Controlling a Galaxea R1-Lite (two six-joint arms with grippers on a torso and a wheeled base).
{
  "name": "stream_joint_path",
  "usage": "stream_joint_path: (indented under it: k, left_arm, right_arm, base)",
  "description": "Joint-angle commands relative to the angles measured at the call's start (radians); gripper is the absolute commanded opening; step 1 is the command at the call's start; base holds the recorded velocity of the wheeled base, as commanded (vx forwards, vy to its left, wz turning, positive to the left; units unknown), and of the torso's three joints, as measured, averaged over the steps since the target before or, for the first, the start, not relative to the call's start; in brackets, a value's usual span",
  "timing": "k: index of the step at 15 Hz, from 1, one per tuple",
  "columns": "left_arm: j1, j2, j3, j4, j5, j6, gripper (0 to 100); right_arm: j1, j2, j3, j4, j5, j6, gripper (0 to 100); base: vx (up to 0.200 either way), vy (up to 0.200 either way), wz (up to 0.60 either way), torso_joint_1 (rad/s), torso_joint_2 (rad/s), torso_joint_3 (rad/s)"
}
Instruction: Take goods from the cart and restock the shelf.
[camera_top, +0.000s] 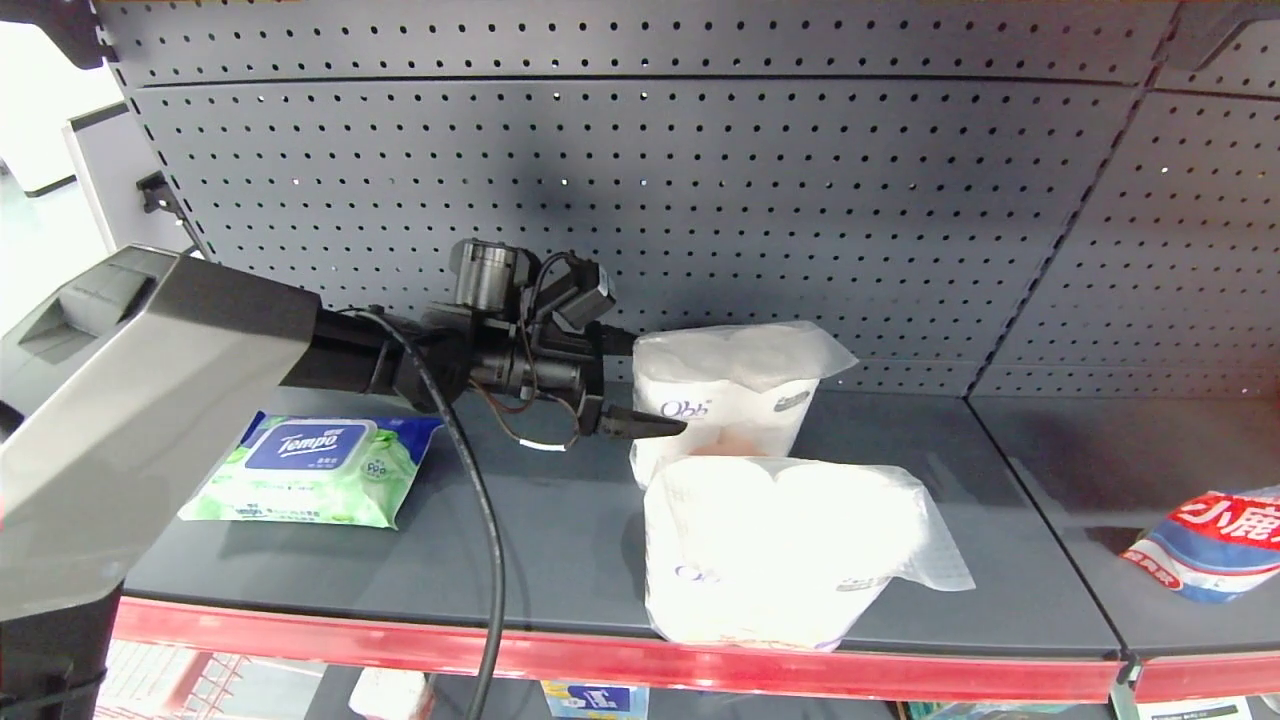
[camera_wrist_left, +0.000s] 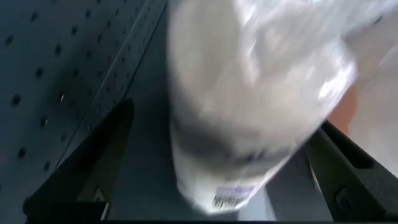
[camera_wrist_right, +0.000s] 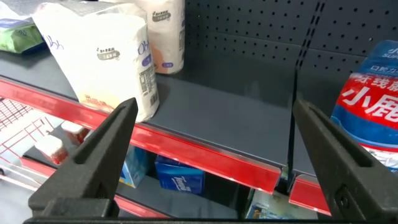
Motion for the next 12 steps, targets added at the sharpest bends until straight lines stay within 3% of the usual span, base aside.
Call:
stream_joint_path:
  k: [1, 5, 12]
  left_arm:
    - [0.007, -0.006, 0.030, -0.001, 0.000, 0.010, 100]
    - [0.005, -0.003, 0.107, -0.002, 0.022, 0.062, 100]
    - [0.007, 0.029, 0.125, -0.002, 0.058, 0.065, 100]
  right_arm:
    - [0.000, 0.002, 0.006, -0.001, 0.001, 0.000, 100]
    - [0.000, 0.002, 0.009, -0.001, 0.002, 0.000, 100]
    - [0.000, 0.002, 0.010, -0.001, 0.001, 0.000, 100]
  base:
    - [0.000, 0.000, 0.00, 0.000, 0.00, 0.000]
    - [0.000, 0.000, 0.00, 0.000, 0.00, 0.000]
    - [0.000, 0.000, 0.00, 0.000, 0.00, 0.000]
